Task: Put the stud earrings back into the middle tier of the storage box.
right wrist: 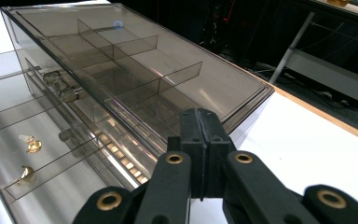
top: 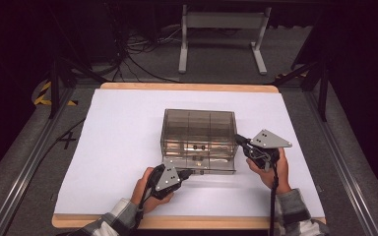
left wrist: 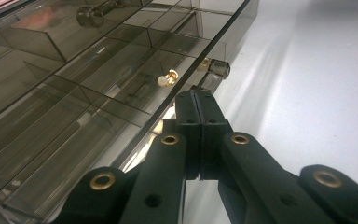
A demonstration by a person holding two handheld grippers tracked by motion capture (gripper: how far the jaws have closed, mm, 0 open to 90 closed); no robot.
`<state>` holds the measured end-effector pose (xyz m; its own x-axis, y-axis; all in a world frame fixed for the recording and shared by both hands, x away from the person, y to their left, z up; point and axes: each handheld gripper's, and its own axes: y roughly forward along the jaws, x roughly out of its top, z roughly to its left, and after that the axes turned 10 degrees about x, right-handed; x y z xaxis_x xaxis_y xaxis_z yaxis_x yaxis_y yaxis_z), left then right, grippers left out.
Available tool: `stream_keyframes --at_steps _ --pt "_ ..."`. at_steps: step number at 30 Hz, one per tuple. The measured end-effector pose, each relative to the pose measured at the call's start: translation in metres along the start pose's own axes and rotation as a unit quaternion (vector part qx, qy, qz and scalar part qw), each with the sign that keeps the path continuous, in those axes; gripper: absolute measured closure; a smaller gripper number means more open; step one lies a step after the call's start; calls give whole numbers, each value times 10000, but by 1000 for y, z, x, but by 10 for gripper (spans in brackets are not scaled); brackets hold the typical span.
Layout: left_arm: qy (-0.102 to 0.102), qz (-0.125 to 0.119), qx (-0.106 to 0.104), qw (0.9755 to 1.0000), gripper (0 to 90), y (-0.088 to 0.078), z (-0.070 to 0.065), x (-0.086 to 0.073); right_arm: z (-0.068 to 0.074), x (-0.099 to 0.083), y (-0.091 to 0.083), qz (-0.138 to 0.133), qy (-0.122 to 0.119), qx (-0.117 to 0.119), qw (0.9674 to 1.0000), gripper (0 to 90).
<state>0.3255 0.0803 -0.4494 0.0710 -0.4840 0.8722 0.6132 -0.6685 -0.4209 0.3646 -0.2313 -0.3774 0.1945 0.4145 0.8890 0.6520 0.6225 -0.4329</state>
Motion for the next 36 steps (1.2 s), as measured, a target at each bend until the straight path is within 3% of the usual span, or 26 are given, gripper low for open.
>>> stream_keyframes --at_steps 17,30,36 --pt "-87 -6 191 9998 894 11 12 7 0 0 0 -8 -5 -17 10000 900" --pt "-139 -40 213 9997 894 21 18 11 0 -1 0 -21 15 -8 10000 900" --pt "-40 10 327 9995 897 25 21 12 0 0 0 -24 18 -14 10000 900"
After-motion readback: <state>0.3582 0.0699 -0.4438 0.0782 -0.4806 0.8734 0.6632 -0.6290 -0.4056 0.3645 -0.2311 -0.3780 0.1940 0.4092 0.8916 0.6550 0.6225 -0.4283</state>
